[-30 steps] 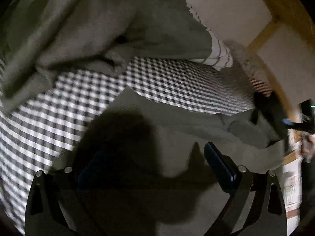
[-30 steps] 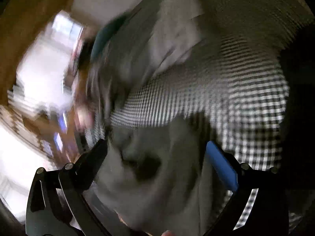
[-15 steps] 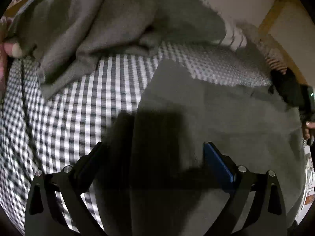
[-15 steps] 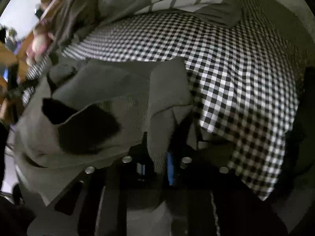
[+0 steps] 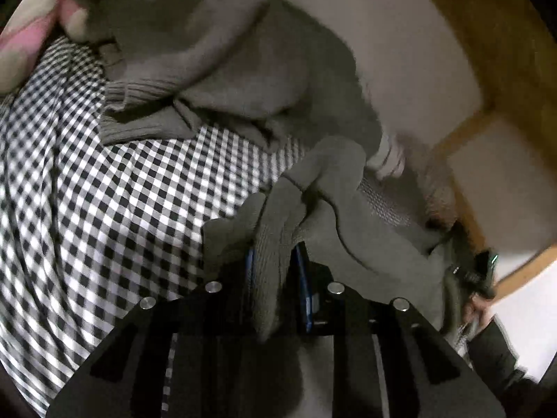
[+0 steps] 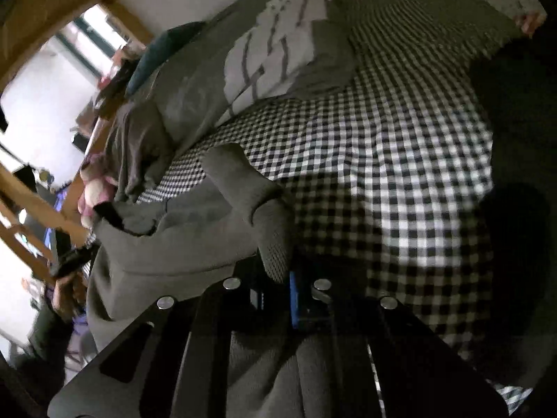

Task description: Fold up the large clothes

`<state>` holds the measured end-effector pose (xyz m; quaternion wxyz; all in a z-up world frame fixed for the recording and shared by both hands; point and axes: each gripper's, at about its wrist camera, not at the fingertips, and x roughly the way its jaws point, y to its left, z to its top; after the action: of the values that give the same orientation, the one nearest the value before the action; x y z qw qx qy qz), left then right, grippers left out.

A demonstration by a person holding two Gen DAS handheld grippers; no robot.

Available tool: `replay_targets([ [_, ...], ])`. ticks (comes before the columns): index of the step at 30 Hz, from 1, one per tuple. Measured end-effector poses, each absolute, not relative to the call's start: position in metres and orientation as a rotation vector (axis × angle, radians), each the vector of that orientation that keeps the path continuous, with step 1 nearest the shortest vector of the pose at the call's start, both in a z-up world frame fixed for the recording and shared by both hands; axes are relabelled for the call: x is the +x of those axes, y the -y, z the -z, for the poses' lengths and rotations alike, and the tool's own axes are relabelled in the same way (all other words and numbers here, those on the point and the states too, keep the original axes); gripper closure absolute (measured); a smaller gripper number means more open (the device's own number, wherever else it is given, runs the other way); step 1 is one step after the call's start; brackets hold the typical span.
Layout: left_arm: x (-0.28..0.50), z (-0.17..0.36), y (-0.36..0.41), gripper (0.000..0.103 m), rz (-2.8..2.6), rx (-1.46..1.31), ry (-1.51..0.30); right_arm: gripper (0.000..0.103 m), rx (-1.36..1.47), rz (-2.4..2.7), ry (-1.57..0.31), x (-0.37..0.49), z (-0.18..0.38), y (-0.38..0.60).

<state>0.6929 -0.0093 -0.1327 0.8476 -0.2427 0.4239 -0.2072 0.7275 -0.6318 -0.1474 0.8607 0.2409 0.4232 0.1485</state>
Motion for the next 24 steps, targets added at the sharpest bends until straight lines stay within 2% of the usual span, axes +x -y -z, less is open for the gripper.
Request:
replay_targets([
  [3,0.684,0.122,0.01,0.082,0.459,-0.525,-0.836,0.093,0.584,-0.391,-0.714,0.71,0.119,0.635],
  [4,0.684,0.118,0.01,0.082,0.469,-0.528,-0.817,0.093,0.56,-0.385,-0.712,0.712,0.113,0.633],
  [6,0.682,0.113,0.001,0.082,0.453,-0.508,-0.809,0.093,0.517,-0.333,-0.81,0.727,0.122,0.632],
  [8,0.695,0.132,-0.013,0.082,0.406,-0.565,-0.884,0.093,0.582,-0.268,-0.942,0.752,0.156,0.64],
  [10,0.703,0.149,-0.038,0.088,0.256,-0.634,-0.899,0.093,0.618,-0.211,-0.974,0.765,0.178,0.647],
  [12,0.706,0.153,-0.061,0.088,0.217,-0.699,-0.874,0.093,0.684,-0.212,-0.963,0.768,0.186,0.651],
  [14,0.702,0.144,-0.062,0.088,0.251,-0.649,-0.889,0.092,0.586,-0.207,-0.99,0.769,0.18,0.639],
  [16,0.696,0.127,-0.047,0.088,0.334,-0.552,-0.91,0.065,0.498,-0.179,-1.043,0.773,0.173,0.632],
  [17,0.691,0.115,-0.035,0.074,0.404,-0.516,-0.907,0.061,0.49,-0.183,-1.036,0.775,0.166,0.635],
  [18,0.689,0.108,-0.022,0.059,0.463,-0.479,-0.903,0.052,0.481,-0.202,-1.012,0.772,0.156,0.635],
  [19,0.684,0.098,-0.004,0.019,0.525,-0.402,-0.907,0.029,0.457,-0.236,-0.97,0.764,0.138,0.636],
  [20,0.678,0.092,0.012,0.007,0.538,-0.309,-0.91,0.019,0.439,-0.252,-0.953,0.759,0.13,0.636],
  [21,0.672,0.091,0.021,0.008,0.529,-0.244,-0.907,0.01,0.405,-0.279,-0.938,0.751,0.121,0.636],
  [24,0.662,0.104,0.032,0.008,0.525,-0.148,-0.958,0.01,0.351,-0.352,-1.011,0.73,0.114,0.636],
])
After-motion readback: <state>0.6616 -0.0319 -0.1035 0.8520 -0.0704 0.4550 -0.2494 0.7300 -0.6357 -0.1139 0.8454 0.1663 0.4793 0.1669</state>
